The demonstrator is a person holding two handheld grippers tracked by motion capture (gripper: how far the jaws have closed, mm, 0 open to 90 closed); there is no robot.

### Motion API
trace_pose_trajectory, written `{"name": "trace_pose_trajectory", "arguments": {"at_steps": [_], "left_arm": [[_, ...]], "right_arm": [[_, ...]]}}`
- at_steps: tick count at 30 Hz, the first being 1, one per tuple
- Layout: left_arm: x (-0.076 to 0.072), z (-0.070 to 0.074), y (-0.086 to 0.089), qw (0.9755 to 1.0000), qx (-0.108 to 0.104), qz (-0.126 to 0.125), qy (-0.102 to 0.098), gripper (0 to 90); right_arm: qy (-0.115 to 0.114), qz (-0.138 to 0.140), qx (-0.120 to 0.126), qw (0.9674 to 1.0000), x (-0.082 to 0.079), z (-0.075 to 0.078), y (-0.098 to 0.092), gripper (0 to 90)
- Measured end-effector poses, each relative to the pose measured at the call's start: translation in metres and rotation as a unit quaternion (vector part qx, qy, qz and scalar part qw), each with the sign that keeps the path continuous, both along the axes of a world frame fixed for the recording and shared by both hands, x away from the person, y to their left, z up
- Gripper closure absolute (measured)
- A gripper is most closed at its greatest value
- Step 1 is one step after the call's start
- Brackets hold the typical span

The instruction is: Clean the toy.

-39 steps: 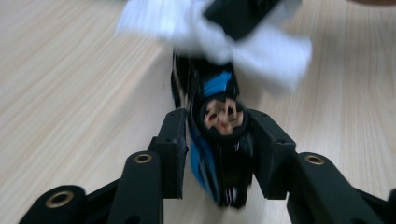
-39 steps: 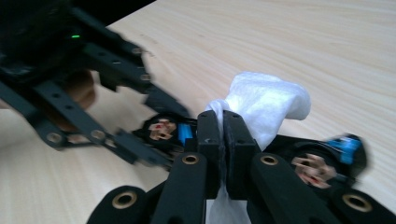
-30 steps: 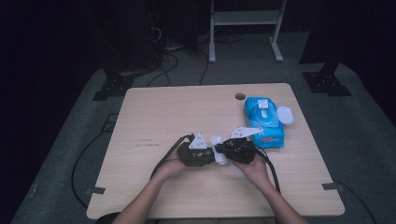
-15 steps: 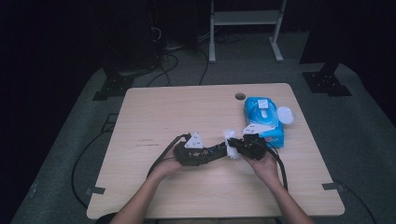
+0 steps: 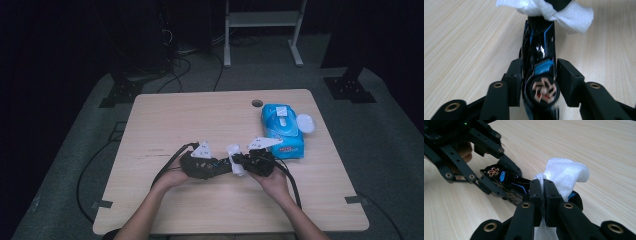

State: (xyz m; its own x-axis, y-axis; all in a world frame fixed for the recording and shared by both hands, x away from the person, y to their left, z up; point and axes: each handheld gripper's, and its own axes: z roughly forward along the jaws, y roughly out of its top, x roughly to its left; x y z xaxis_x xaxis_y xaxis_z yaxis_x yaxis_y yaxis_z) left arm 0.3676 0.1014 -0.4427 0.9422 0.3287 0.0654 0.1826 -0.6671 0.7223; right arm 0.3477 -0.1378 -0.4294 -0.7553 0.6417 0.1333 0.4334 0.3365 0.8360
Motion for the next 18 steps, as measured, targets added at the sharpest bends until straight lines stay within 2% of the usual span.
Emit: {"name": "trace_pose_trajectory", "arguments": {"at_steps": [2, 5, 7, 10, 13, 15, 18], "left_arm": [[0.000, -0.001, 0.000, 1.0000, 0.005, 0.003, -0.008, 55.3], [0.000, -0.003, 0.003, 0.9999, 0.009, 0.005, -0.005, 60.8], [0.000, -0.004, 0.004, 0.9999, 0.008, 0.005, -0.007, 61.2], [0.000, -0.003, 0.004, 0.9999, 0.011, 0.004, -0.006, 61.5], [0.000, -0.002, 0.002, 0.9999, 0.013, 0.004, -0.009, 61.5], [0.000, 0.000, 0.000, 0.9999, 0.010, 0.003, -0.009, 61.3], [0.000, 0.002, -0.001, 0.9999, 0.004, 0.008, -0.010, 58.3]], "right_arm": [[0.001, 0.007, 0.001, 1.0000, -0.001, 0.000, 0.002, 86.3], [-0.003, 0.011, -0.005, 0.9999, -0.001, 0.001, 0.000, 86.3], [-0.008, 0.003, -0.012, 0.9999, 0.000, 0.002, -0.004, 86.2], [-0.015, -0.024, -0.021, 0.9994, 0.004, 0.004, -0.016, 86.2], [-0.004, -0.031, -0.008, 0.9995, 0.006, 0.002, -0.023, 86.2], [-0.003, -0.025, -0.010, 0.9996, 0.004, 0.002, -0.018, 86.2], [-0.014, -0.010, -0.015, 0.9997, 0.000, 0.002, -0.005, 86.2]]}}
